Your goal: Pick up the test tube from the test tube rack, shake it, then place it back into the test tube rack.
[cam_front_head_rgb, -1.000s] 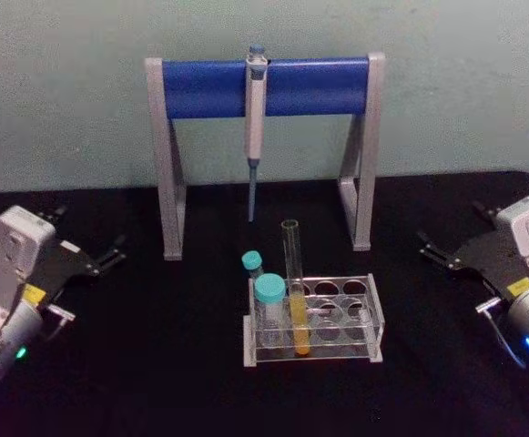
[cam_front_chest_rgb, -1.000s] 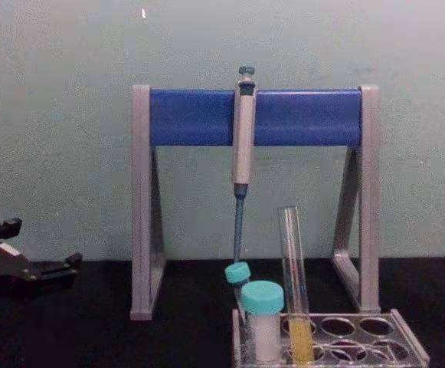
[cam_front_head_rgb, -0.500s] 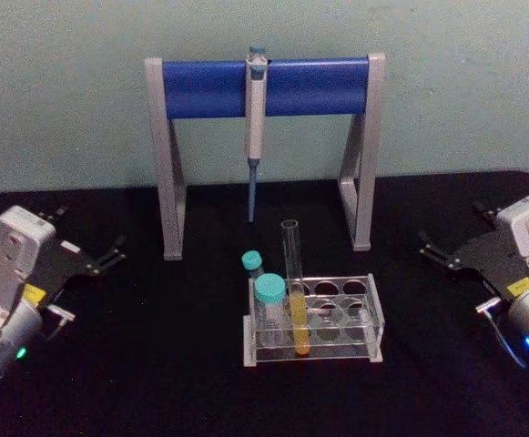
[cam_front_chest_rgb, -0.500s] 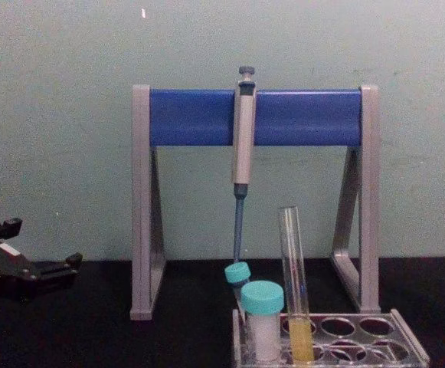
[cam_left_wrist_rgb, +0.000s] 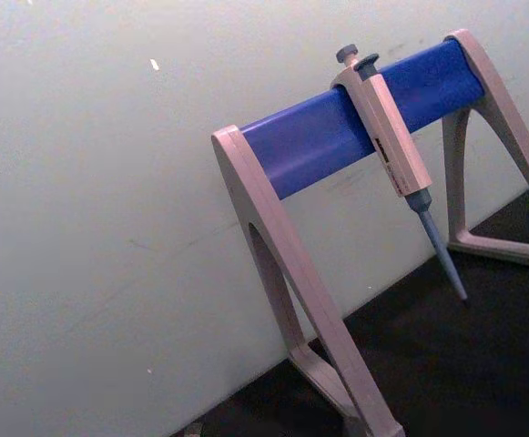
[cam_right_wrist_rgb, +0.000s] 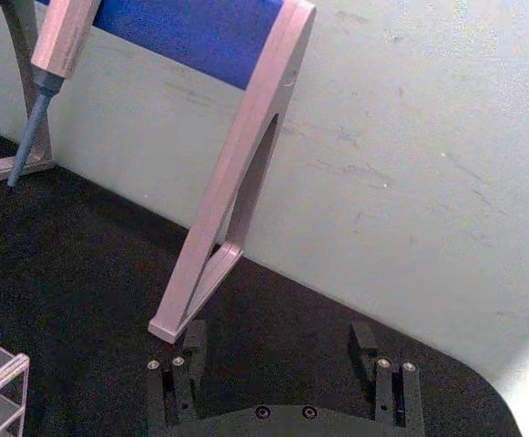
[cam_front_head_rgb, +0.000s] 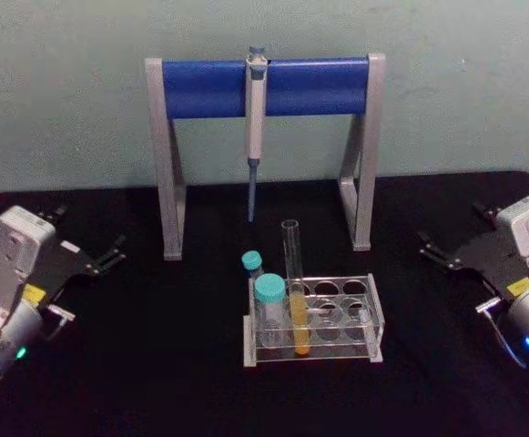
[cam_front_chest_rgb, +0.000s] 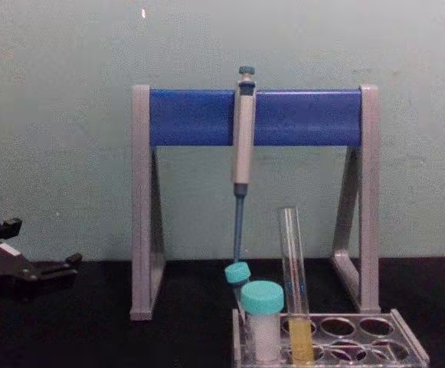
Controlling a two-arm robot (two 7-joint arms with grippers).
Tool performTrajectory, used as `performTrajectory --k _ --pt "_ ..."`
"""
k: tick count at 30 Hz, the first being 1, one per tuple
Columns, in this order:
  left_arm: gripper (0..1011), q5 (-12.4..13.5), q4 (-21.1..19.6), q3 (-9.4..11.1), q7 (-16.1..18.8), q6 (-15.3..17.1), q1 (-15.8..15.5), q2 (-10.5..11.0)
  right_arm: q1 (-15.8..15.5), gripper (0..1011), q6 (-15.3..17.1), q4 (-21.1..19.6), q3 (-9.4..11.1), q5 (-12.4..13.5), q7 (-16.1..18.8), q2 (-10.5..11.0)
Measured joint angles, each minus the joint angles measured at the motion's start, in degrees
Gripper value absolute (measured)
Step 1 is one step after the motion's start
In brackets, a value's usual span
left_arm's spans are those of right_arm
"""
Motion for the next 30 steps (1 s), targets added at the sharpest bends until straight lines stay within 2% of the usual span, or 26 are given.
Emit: performTrajectory --k 30 --pt "1001 0.0 0.0 0.0 0.0 0.0 0.0 0.0 0.0 1000 0.0 0.0 0.0 0.0 0.0 0.0"
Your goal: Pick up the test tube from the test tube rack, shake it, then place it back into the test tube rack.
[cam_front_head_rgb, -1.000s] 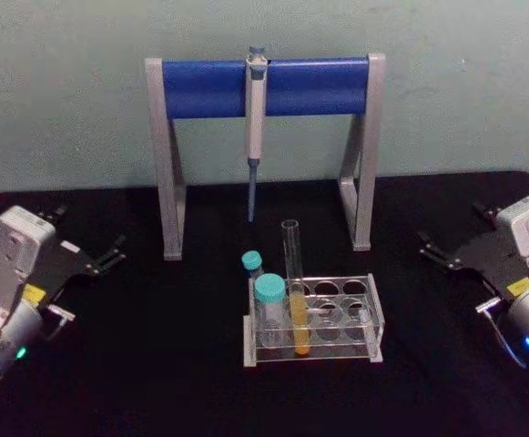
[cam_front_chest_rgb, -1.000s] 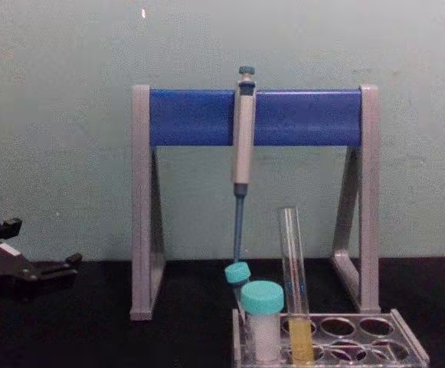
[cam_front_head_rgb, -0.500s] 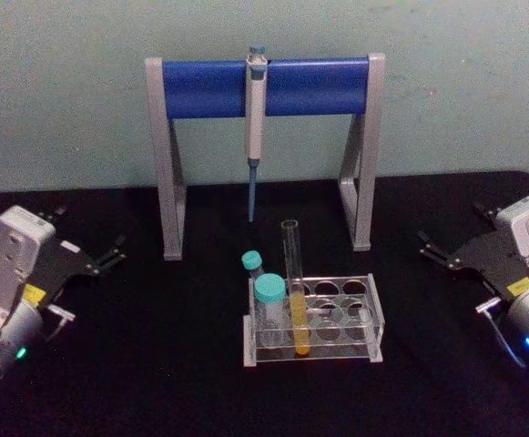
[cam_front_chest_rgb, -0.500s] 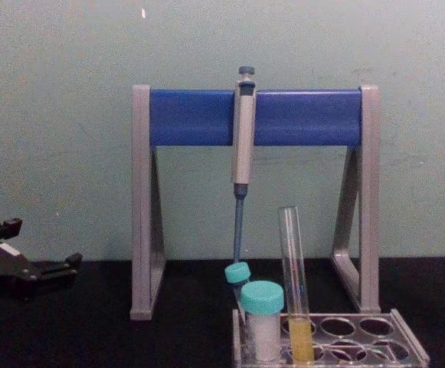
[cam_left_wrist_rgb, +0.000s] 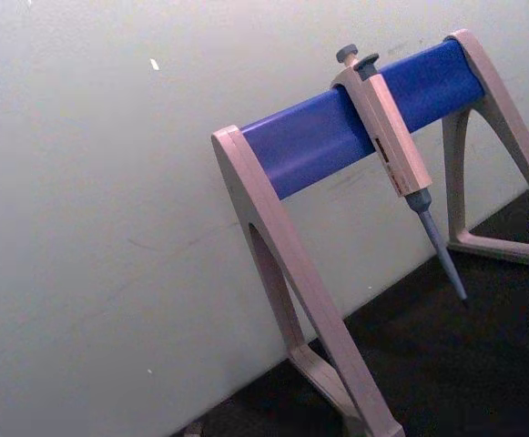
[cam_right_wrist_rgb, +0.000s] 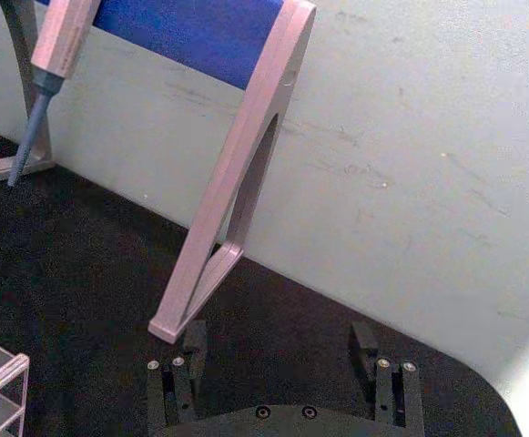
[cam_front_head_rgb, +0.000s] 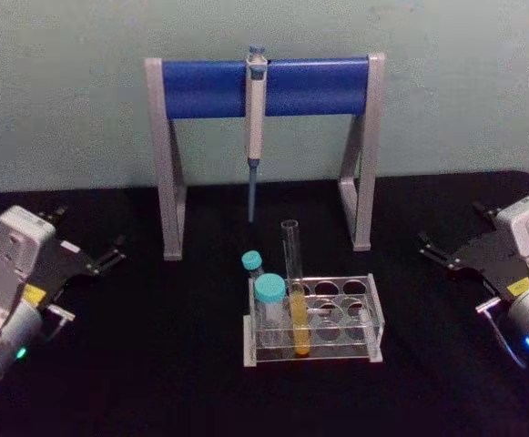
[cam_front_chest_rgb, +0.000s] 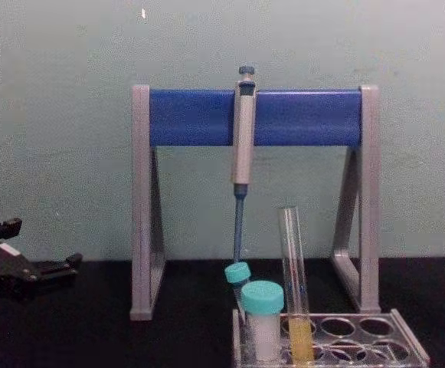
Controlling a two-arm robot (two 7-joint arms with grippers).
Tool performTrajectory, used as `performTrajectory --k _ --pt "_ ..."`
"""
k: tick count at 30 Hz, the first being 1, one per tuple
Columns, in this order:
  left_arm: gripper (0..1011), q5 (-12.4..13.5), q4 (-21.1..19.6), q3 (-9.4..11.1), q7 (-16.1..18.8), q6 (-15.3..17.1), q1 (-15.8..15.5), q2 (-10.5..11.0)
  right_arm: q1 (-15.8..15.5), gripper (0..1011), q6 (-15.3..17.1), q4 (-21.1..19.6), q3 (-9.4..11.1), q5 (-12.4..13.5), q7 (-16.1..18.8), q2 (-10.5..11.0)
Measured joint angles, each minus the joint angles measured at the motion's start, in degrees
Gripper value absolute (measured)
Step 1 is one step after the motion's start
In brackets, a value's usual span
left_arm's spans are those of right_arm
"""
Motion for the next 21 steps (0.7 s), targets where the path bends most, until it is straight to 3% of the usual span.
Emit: performTrajectory --k 11,21 --pt "1001 0.0 0.0 0.0 0.0 0.0 0.0 0.0 -0.6 1000 0.2 -0.5 0.7 -0.2 0.5 -0.2" --pt "1001 0.0 0.0 0.0 0.0 0.0 0.0 0.0 -4.8 1000 1.3 -5.6 2.6 0.5 1.9 0.2"
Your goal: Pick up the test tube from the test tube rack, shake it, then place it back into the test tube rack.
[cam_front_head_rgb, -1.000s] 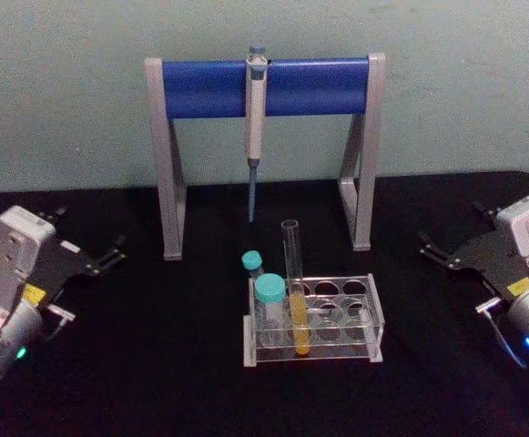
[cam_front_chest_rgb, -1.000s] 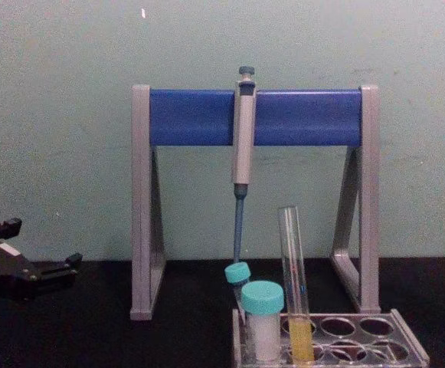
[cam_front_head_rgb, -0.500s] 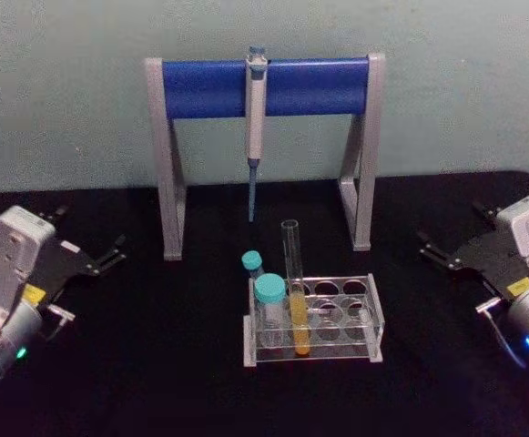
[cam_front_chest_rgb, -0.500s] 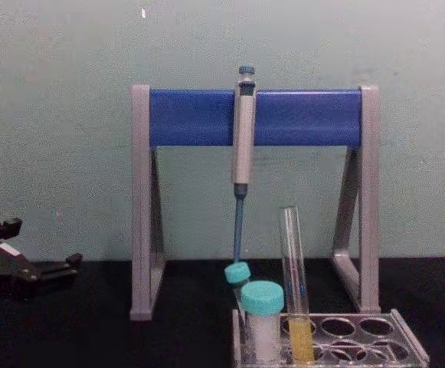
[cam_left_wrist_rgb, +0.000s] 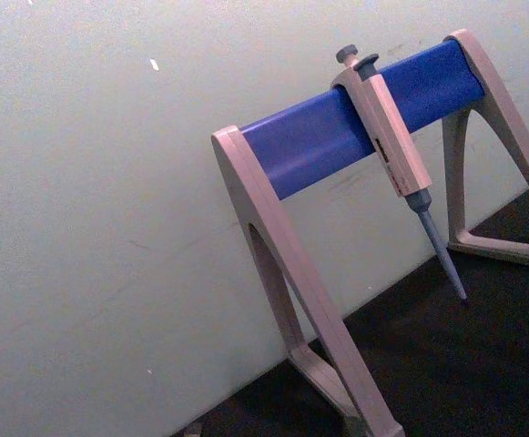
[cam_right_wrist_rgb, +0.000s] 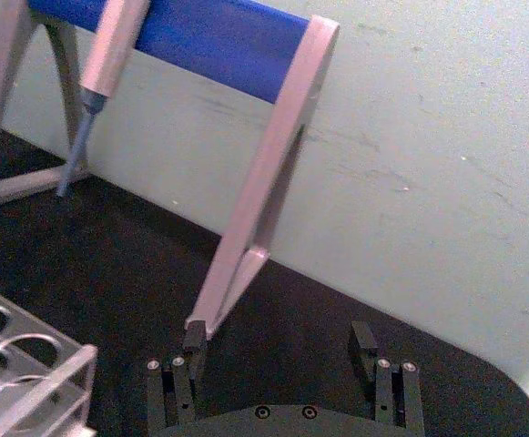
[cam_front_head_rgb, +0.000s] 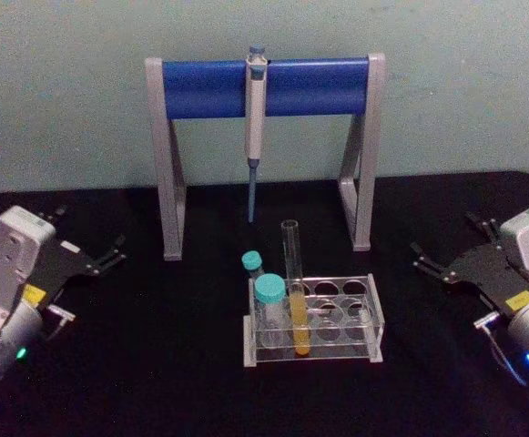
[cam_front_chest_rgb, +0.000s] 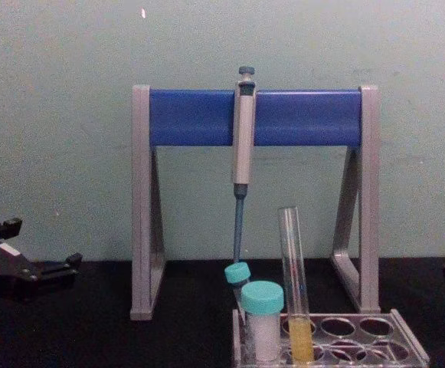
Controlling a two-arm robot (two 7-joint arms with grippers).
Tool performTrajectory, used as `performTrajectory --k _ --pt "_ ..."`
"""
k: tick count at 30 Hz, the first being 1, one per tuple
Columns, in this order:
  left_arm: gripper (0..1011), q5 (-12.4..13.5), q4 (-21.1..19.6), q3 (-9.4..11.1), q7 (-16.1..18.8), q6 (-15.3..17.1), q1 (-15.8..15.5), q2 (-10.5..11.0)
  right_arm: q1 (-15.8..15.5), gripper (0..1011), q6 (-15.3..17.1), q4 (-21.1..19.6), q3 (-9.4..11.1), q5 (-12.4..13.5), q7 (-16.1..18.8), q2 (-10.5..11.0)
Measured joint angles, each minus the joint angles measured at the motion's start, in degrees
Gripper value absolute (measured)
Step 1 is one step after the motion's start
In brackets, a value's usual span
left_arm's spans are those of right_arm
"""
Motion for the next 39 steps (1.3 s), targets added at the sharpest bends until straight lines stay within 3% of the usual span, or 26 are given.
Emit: performTrajectory --k 10,18,39 --pt "1001 0.0 0.0 0.0 0.0 0.0 0.0 0.0 -4.7 1000 0.8 -6.6 1.6 4.0 4.1 0.1" --pt "1001 0.0 0.0 0.0 0.0 0.0 0.0 0.0 -6.2 1000 2.0 -9.8 1.7 6.7 8.3 -0.9" --pt "1001 0.0 0.0 0.0 0.0 0.0 0.0 0.0 -2.6 1000 6.2 -8.5 -0.2 10.4 19.5 -5.8"
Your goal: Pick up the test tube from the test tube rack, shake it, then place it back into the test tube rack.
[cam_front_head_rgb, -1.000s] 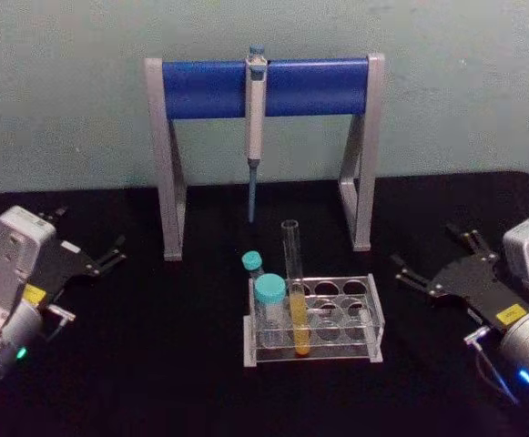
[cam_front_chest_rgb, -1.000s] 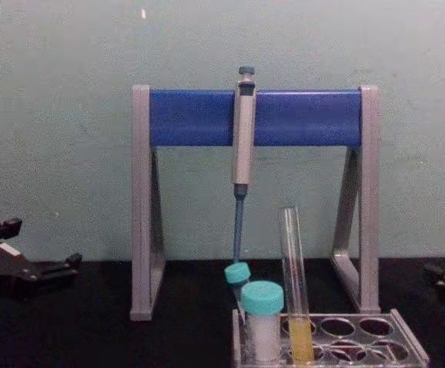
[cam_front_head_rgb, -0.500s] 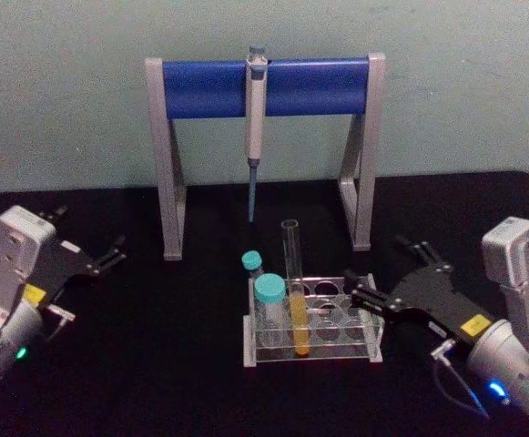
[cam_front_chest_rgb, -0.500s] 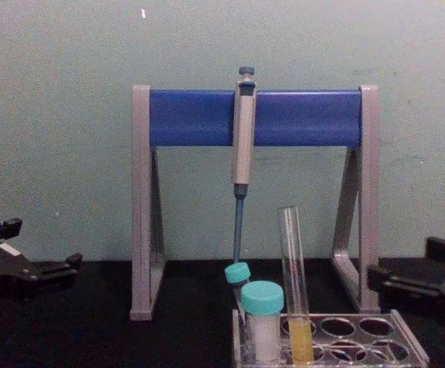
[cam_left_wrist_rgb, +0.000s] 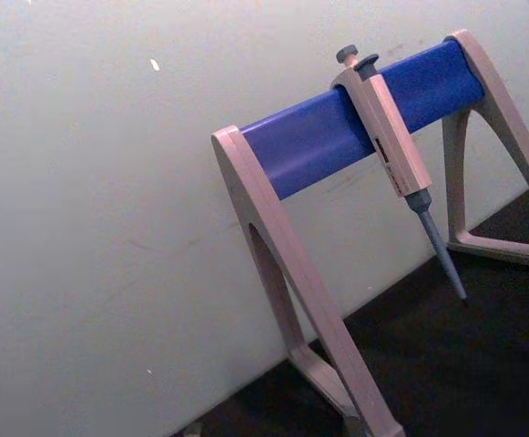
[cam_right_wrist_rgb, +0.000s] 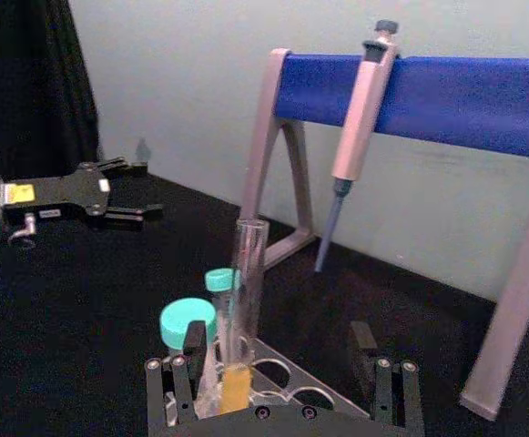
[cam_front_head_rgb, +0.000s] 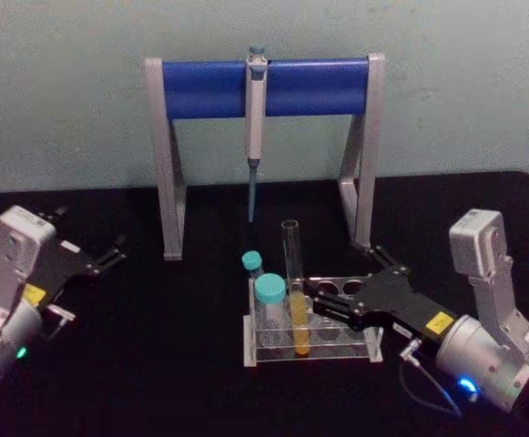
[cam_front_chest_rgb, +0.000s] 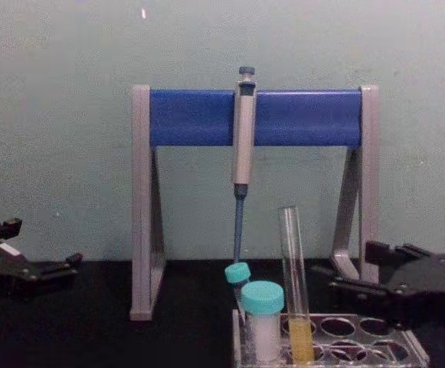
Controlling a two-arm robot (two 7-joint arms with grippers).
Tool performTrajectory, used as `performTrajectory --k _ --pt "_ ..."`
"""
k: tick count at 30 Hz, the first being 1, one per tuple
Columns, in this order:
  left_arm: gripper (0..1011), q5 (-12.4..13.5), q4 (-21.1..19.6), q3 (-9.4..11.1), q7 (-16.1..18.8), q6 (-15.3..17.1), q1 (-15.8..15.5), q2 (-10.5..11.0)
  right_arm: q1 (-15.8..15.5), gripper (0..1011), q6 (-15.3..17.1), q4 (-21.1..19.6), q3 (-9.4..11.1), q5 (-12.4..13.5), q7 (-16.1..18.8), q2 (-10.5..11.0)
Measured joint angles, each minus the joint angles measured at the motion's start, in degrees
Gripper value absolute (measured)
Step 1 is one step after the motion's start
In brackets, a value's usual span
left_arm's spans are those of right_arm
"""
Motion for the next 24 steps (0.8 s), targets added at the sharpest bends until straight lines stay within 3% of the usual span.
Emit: performTrajectory --k 24 --pt "1001 0.0 0.0 0.0 0.0 0.0 0.0 0.0 6.3 1000 4.2 5.1 -1.6 -2.3 4.7 -4.5"
